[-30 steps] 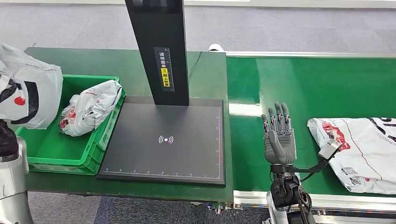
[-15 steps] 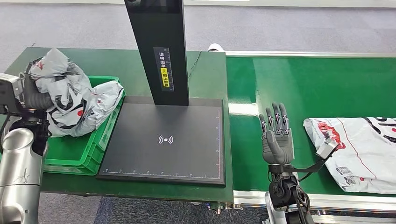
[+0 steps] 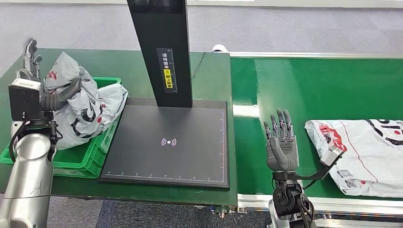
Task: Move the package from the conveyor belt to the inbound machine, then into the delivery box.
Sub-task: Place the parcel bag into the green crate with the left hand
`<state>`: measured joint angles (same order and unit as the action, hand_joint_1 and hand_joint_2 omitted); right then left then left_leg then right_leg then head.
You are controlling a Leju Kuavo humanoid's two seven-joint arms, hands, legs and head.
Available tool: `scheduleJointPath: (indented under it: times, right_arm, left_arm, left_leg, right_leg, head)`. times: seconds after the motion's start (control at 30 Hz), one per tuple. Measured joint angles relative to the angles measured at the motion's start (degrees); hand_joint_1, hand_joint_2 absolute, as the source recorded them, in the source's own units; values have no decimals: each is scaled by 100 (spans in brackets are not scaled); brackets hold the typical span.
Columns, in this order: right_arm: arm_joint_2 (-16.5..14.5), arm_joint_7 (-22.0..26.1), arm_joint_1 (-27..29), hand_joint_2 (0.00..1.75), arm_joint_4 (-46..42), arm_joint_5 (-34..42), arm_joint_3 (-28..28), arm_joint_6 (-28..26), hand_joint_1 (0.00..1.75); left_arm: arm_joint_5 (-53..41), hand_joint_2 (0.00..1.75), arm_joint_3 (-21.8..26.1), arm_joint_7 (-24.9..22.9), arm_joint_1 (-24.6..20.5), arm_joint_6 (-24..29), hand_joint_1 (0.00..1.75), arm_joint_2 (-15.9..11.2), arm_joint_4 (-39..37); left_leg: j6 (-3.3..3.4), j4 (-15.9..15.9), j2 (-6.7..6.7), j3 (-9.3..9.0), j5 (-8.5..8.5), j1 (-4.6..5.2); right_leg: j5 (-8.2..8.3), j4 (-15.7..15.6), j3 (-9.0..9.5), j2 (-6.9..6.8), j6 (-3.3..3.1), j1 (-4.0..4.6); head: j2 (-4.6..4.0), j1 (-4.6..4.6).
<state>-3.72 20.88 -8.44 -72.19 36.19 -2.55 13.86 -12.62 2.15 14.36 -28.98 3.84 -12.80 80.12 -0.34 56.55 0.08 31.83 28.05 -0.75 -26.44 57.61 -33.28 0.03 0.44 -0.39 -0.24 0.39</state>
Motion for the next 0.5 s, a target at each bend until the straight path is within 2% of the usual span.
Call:
scheduleJointPath:
  times: [0.33,0.5]
  right_arm:
    - [-84,-9,157,175,-240,-117,64,-95,0]
    - [-100,-13,184,175,-258,-128,78,-136,0]
  left_arm:
    - [-633,175,38,-54,191,859,0,145,439]
    - [-445,175,148,291,383,1181,0,189,626]
  left_leg:
    - [0,0,0,-2,0,-1]
    - [0,0,1,-3,0,0]
  right_leg:
    - [0,0,3,0,0,0]
    - [0,0,3,1,0,0]
  head:
    - [0,-1]
    - [0,-1]
